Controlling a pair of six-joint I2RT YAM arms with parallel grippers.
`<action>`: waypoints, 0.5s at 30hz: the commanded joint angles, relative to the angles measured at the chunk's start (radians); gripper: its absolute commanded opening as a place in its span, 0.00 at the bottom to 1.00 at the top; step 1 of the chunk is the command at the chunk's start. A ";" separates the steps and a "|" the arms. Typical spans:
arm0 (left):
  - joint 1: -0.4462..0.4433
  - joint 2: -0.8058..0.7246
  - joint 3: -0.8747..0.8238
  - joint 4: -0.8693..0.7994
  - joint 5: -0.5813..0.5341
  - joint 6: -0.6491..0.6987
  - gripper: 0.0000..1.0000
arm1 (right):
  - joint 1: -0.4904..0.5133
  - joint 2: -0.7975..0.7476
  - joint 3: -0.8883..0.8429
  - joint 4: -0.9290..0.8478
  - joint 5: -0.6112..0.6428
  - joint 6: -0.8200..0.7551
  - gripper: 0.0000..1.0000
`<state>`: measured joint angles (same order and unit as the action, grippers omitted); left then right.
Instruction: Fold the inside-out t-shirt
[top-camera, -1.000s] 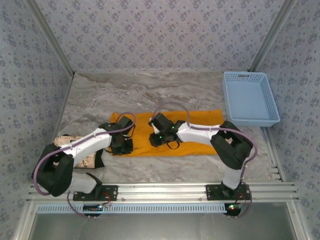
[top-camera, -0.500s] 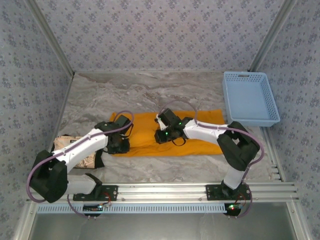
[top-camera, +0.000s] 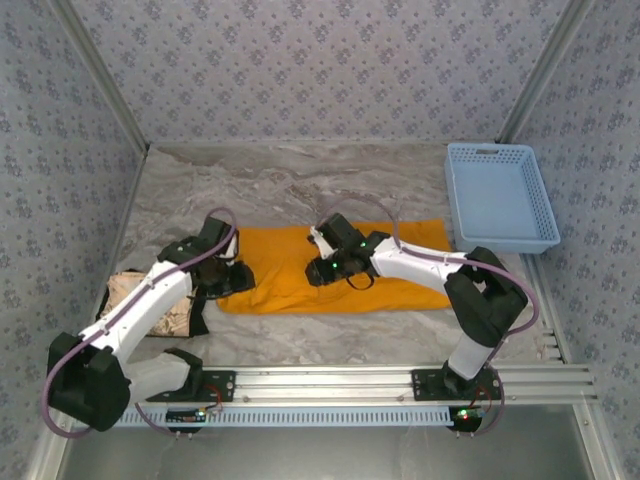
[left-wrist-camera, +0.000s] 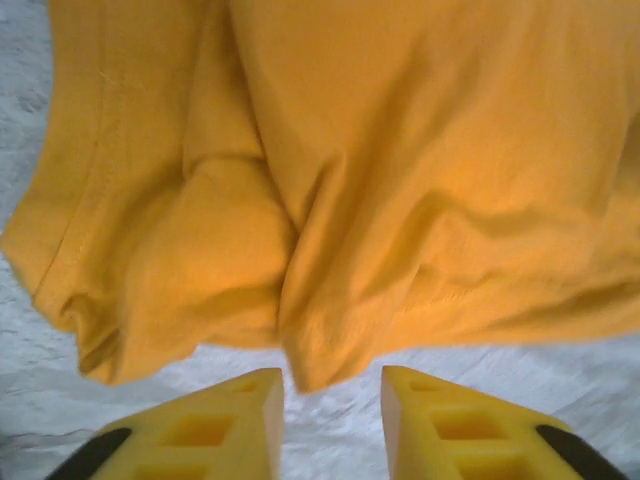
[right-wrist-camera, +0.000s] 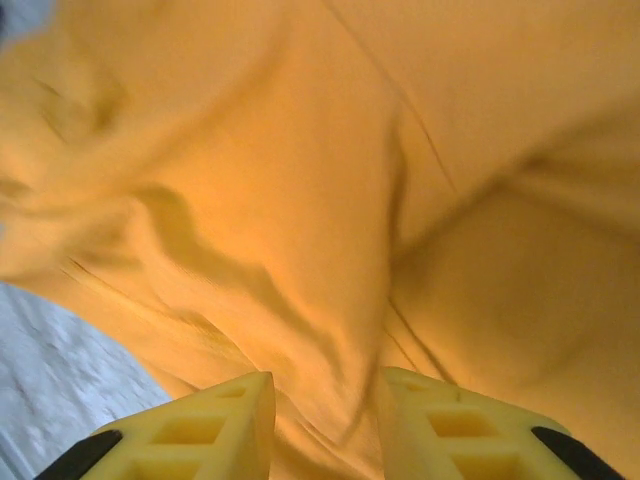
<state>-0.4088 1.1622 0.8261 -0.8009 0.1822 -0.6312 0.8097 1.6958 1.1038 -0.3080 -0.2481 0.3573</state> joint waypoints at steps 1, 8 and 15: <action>0.016 0.086 0.057 0.109 0.057 -0.020 0.24 | 0.029 0.045 0.080 0.067 0.004 -0.005 0.33; 0.015 0.334 0.063 0.238 0.067 -0.025 0.08 | 0.104 0.192 0.120 0.190 0.014 0.026 0.27; 0.016 0.427 0.014 0.185 -0.095 0.031 0.08 | 0.102 0.208 -0.006 0.220 -0.033 0.041 0.27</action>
<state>-0.3973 1.5833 0.8619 -0.5858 0.1665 -0.6327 0.9184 1.9018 1.1290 -0.1032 -0.2481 0.3820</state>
